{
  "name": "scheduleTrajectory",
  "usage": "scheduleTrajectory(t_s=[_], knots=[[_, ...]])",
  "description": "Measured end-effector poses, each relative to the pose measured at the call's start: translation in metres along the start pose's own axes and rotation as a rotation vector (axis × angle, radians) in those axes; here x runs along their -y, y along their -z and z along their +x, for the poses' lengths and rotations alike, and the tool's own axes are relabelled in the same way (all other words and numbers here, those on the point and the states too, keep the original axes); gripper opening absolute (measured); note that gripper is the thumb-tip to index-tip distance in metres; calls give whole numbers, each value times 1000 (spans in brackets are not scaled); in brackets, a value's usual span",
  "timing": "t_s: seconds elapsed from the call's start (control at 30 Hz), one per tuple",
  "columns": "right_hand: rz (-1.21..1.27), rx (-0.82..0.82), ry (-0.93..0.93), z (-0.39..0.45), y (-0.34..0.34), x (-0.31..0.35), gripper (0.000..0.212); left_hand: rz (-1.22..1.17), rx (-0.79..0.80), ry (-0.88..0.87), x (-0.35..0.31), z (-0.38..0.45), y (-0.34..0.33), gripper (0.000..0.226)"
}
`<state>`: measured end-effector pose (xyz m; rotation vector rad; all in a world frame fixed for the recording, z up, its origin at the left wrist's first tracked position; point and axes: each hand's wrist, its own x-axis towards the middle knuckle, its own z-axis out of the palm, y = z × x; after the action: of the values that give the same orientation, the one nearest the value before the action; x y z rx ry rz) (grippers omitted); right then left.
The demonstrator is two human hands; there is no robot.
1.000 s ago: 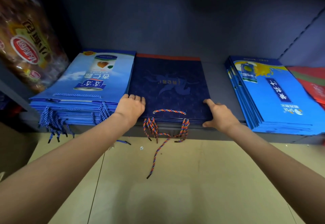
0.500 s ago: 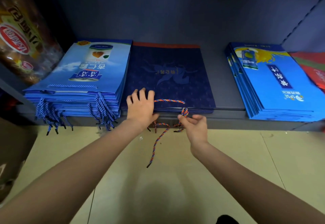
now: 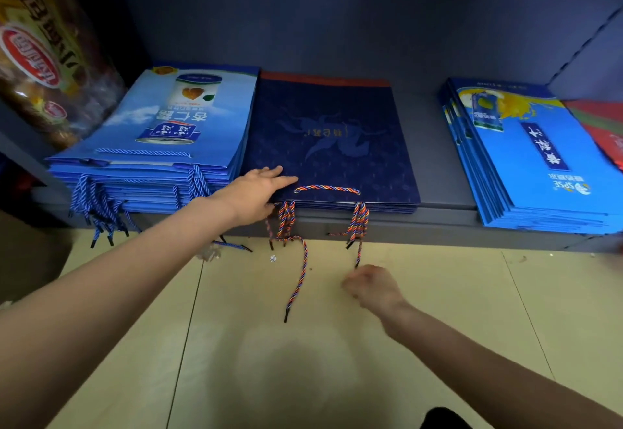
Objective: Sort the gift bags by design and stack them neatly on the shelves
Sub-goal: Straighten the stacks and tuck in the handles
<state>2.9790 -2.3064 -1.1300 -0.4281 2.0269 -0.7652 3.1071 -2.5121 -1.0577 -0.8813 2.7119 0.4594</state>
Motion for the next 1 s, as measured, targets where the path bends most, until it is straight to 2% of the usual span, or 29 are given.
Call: scheduleTrajectory(t_s=[0.03, 0.13, 0.2, 0.27, 0.33, 0.4, 0.47, 0.53, 0.6, 0.7, 0.8, 0.9, 1.0], knots=[[-9, 80, 56, 0, -15, 7, 16, 6, -6, 3, 0, 1, 0, 68], [-82, 168, 243, 14, -48, 31, 54, 21, -24, 12, 0, 0, -4, 70], [-56, 223, 315, 22, -60, 48, 64, 45, -29, 8, 0, -1, -6, 70], [24, 330, 271, 27, -66, 58, 55, 53, -25, 0, 0, -1, -6, 69], [29, 433, 197, 24, -68, 60, 35, 57, -18, 0, -1, -1, -6, 69], [-132, 523, 194, 16, -60, 52, 20, 66, -7, 0, -1, -1, -6, 70], [-289, 552, 208, 8, -34, 44, 25, 87, 4, 7, -2, -1, -4, 71], [-461, 416, 287, 6, 11, 45, 27, 144, 23, 16, -6, -1, -4, 74], [-643, 185, 347, 2, 68, 53, 20, 209, 48, 31, -10, 2, -3, 76], [-589, -6, 363, -13, 135, 63, 20, 262, 68, 28, -13, 8, 4, 66], [-691, -157, 431, -27, 158, 67, 12, 301, 130, 32, -21, 12, 17, 56], [-879, -399, 517, -29, 175, 68, 7, 369, 194, 78, -41, 18, 36, 39], [-961, -536, 564, -29, 191, 63, 12, 358, 44, 60, -58, 27, 43, 42]])
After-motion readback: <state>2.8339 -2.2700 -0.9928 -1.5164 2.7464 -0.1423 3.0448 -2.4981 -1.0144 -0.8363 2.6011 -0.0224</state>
